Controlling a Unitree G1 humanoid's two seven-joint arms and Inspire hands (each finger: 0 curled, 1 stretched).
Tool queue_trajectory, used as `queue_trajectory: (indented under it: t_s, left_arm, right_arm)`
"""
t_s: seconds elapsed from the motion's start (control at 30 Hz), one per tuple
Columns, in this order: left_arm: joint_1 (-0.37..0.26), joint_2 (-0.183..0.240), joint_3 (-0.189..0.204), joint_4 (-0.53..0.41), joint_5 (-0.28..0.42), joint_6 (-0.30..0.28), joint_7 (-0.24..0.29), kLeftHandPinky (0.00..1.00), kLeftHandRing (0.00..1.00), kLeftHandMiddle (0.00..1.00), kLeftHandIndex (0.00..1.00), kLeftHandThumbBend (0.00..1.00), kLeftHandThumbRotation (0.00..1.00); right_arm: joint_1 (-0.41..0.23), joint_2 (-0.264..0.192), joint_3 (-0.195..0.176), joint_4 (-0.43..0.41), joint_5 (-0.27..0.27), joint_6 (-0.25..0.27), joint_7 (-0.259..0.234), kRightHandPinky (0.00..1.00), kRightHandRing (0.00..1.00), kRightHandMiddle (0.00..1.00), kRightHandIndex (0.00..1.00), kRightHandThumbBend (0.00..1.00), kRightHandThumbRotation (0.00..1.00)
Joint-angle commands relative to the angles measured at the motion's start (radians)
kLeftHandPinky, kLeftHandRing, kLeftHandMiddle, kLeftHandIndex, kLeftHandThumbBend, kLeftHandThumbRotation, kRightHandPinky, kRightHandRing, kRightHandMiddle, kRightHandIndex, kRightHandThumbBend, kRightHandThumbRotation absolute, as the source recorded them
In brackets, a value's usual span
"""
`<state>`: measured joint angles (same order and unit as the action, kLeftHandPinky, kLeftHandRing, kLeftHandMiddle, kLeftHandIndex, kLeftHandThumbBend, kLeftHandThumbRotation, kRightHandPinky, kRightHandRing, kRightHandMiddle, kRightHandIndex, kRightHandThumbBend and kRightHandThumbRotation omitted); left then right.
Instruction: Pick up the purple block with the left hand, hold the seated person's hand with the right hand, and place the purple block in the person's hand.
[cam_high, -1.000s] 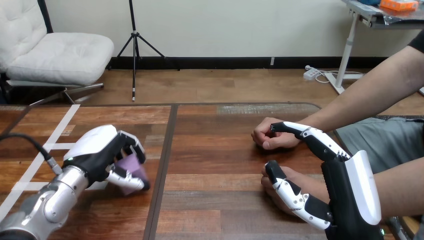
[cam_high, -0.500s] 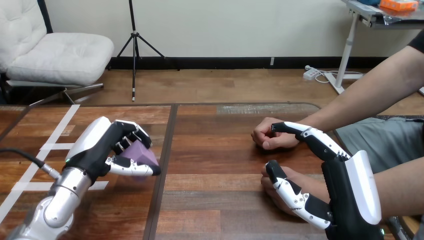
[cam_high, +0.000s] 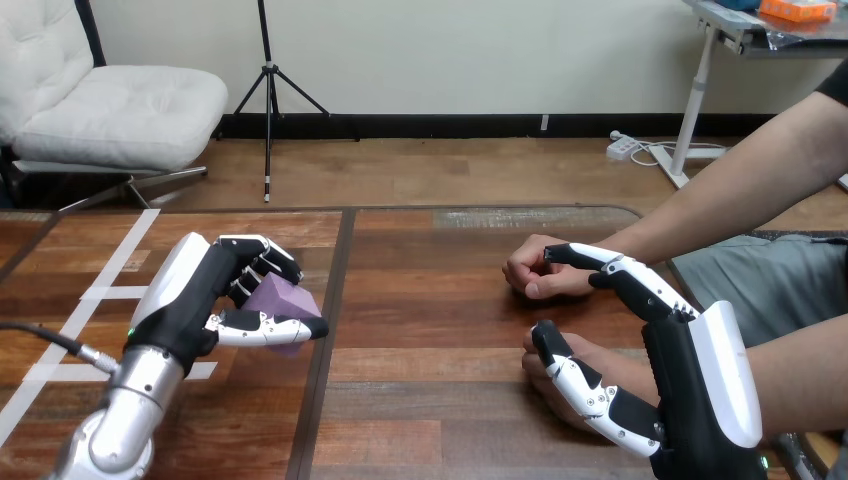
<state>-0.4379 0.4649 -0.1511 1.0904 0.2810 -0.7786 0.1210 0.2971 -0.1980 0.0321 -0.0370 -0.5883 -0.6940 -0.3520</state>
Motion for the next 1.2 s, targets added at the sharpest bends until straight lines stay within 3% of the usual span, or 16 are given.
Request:
queue_trajectory:
  t_s: [0.0, 0.17, 0.37, 0.8, 1.17]
  left_arm:
    - [-0.007, -0.026, 0.046, -0.082, -0.041, -0.036, 0.019, 0.33, 0.40, 0.48, 0.51, 0.76, 0.16]
    - [0.016, -0.048, 0.073, -0.108, -0.087, -0.053, -0.006, 0.33, 0.41, 0.48, 0.51, 0.76, 0.16]
    - [0.043, -0.062, 0.090, -0.147, -0.111, -0.063, -0.024, 0.34, 0.41, 0.49, 0.52, 0.76, 0.17]
    - [0.091, -0.093, 0.117, -0.199, -0.135, -0.074, -0.043, 0.34, 0.41, 0.49, 0.52, 0.77, 0.13]
    - [0.117, -0.112, 0.127, -0.216, -0.144, -0.108, -0.053, 0.35, 0.42, 0.50, 0.52, 0.77, 0.11]
  right_arm:
    - [-0.041, -0.008, -0.012, -0.053, 0.006, 0.004, 0.004, 0.71, 0.76, 0.76, 0.73, 0.42, 0.47]
    - [-0.036, -0.016, -0.021, -0.074, 0.007, 0.032, 0.023, 0.73, 0.77, 0.77, 0.74, 0.44, 0.43]
    - [-0.029, -0.047, -0.045, -0.130, -0.008, 0.107, 0.080, 0.75, 0.79, 0.79, 0.77, 0.50, 0.37]
    - [-0.013, -0.143, -0.110, -0.313, -0.118, 0.363, 0.291, 0.81, 0.83, 0.86, 0.85, 0.66, 0.21]
    - [-0.034, -0.219, -0.139, -0.377, -0.194, 0.512, 0.426, 0.85, 0.86, 0.87, 0.86, 0.78, 0.14]
